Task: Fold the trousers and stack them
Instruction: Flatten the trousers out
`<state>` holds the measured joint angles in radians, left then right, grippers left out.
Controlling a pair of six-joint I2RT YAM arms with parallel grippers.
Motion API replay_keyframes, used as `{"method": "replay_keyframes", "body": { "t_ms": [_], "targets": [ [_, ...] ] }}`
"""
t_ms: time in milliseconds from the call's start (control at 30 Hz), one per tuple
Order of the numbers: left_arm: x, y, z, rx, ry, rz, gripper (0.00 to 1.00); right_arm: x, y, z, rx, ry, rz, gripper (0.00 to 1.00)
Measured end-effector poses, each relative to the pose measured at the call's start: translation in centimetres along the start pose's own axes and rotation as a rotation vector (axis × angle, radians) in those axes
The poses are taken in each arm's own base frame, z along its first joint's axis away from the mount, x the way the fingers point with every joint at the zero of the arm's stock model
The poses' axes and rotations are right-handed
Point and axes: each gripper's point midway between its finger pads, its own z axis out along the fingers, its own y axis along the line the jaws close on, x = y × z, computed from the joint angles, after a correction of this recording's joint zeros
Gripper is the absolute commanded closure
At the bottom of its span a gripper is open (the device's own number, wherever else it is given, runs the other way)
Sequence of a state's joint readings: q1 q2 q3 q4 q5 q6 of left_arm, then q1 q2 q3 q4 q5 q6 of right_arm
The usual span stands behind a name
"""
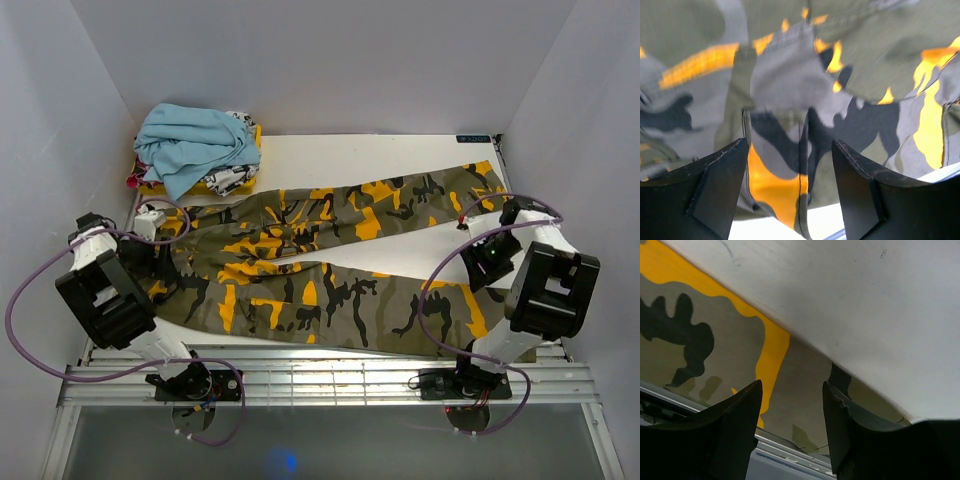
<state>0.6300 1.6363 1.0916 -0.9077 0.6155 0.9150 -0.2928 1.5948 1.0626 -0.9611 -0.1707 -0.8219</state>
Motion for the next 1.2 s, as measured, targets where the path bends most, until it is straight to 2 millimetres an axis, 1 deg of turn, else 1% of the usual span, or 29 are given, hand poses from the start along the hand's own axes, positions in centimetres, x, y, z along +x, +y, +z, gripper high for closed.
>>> {"method": "replay_keyframes", "body": {
  "t_ms": [67, 167, 267, 367, 400, 500, 600, 667, 733, 767, 833, 867, 900, 967, 1000, 1067, 1133, 1167, 1200],
  "targets": [
    [1.1, 0.2, -0.1, -0.011, 0.034, -0.032, 0.22, 0.6, -0.6, 1.4, -0.007, 0.047, 0.007, 0.45],
    [2.9, 0.9, -0.4, -0.039, 0.067, -0.093, 0.22, 0.9, -2.2, 3.3, 0.011, 0.097, 0.013, 0.45],
    [4.7, 1.5, -0.8, -0.069, 0.096, -0.143, 0.22, 0.3, -3.9, 3.3, 0.061, 0.11, 0.004, 0.44],
    [6.7, 1.5, -0.7, -0.086, 0.131, -0.183, 0.22, -0.7, -6.3, 3.2, 0.143, 0.125, -0.016, 0.43],
    [7.3, 1.3, -0.6, -0.085, 0.145, -0.192, 0.22, -1.3, -7.2, 3.3, 0.17, 0.128, -0.024, 0.43],
    [8.0, 1.3, -0.8, -0.113, 0.146, -0.188, 0.22, -3.1, -9.4, 3.1, 0.211, 0.138, -0.038, 0.42],
    [8.3, 1.3, -0.8, -0.141, 0.139, -0.173, 0.23, -6.0, -12.2, 2.9, 0.275, 0.112, -0.056, 0.39],
    [8.6, 1.2, -1.0, -0.154, 0.133, -0.171, 0.23, -8.0, -13.7, 2.7, 0.313, 0.071, -0.068, 0.37],
    [9.0, 1.0, -1.2, -0.162, 0.131, -0.175, 0.23, -9.5, -14.1, 2.6, 0.322, 0.026, -0.081, 0.34],
    [9.1, 1.0, -1.3, -0.164, 0.131, -0.177, 0.23, -9.8, -14.0, 2.5, 0.315, 0.014, -0.084, 0.33],
    [9.3, 0.8, -1.4, -0.162, 0.134, -0.181, 0.23, -10.0, -13.0, 2.1, 0.279, -0.007, -0.104, 0.31],
    [9.3, 0.8, -1.4, -0.16, 0.134, -0.184, 0.23, -9.8, -12.3, 1.6, 0.262, -0.017, -0.121, 0.29],
    [9.2, 0.6, -1.4, -0.153, 0.135, -0.188, 0.23, -9.5, -11.5, 0.9, 0.24, -0.025, -0.14, 0.25],
    [9.2, 0.5, -1.5, -0.138, 0.141, -0.199, 0.22, -8.1, -10.2, -1.2, 0.206, -0.035, -0.182, 0.2],
    [9.2, 0.5, -1.5, -0.128, 0.144, -0.207, 0.22, -7.2, -9.8, -2.3, 0.193, -0.037, -0.196, 0.15],
    [9.0, 0.5, -1.5, -0.113, 0.146, -0.219, 0.21, -4.9, -9.5, -4.1, 0.187, -0.031, -0.201, 0.13],
    [8.9, 0.4, -1.6, -0.099, 0.147, -0.223, 0.2, -2.4, -9.3, -4.4, 0.174, -0.003, -0.188, 0.11],
    [8.9, 0.3, -1.6, -0.094, 0.147, -0.225, 0.2, -1.3, -9.2, -4.2, 0.165, 0.014, -0.179, 0.11],
    [8.8, 0.2, -1.6, -0.087, 0.146, -0.227, 0.2, -0.1, -9.0, -3.5, 0.154, 0.038, -0.175, 0.09]
  ]
}}
